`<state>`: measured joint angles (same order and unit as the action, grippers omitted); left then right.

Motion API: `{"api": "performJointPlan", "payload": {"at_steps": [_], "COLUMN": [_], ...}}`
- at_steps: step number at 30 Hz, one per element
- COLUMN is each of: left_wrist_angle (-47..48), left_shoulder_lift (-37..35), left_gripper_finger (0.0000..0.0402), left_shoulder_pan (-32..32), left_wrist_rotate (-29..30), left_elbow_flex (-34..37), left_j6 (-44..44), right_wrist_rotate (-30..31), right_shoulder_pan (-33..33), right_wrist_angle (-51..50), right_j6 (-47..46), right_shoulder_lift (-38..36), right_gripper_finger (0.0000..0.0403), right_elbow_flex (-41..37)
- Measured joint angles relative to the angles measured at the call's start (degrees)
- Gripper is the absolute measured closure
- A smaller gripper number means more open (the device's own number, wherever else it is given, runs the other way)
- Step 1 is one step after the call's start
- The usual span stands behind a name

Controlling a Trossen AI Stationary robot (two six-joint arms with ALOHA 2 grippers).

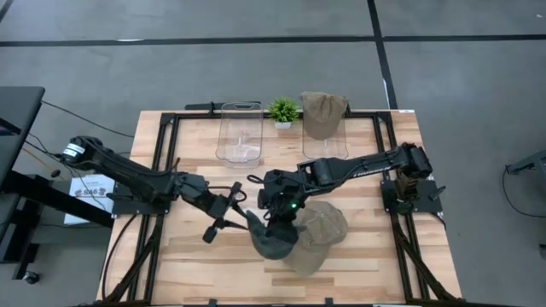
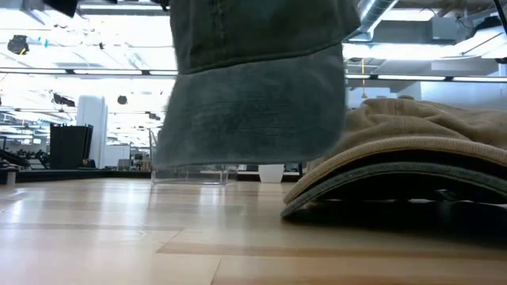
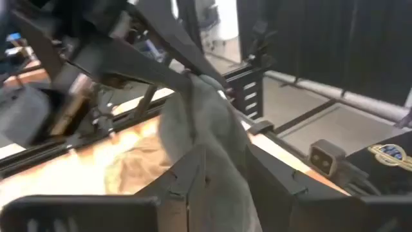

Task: Pick & Place hat
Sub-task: Put the top blue cap into the left transparent bin

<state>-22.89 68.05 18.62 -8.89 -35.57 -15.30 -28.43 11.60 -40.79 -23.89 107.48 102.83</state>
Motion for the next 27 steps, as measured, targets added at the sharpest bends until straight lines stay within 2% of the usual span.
{"api": "performJointPlan", "payload": {"at_steps": [7,27], "left_wrist_angle": [9.1,8.7], "left_shoulder_lift": [1.6,5.5], "left_gripper_finger": [0.0279,0.0279], "left_shoulder_pan": [0.6,1.7], "left_wrist_rotate": [0.7,1.5], "left_elbow_flex": [-5.6,-9.4], "left_j6": [-1.0,-2.5], "right_wrist_rotate": [1.4,3.0], "right_shoulder_pan": [0.4,0.3], "right_wrist_angle": [-1.3,-1.5], "right_j6": [2.0,4.1], "right_shoulder_lift": [0.0,0.2], "right_gripper_finger": [0.0388,0.0388], "right_elbow_flex": [0.0,0.0]}}
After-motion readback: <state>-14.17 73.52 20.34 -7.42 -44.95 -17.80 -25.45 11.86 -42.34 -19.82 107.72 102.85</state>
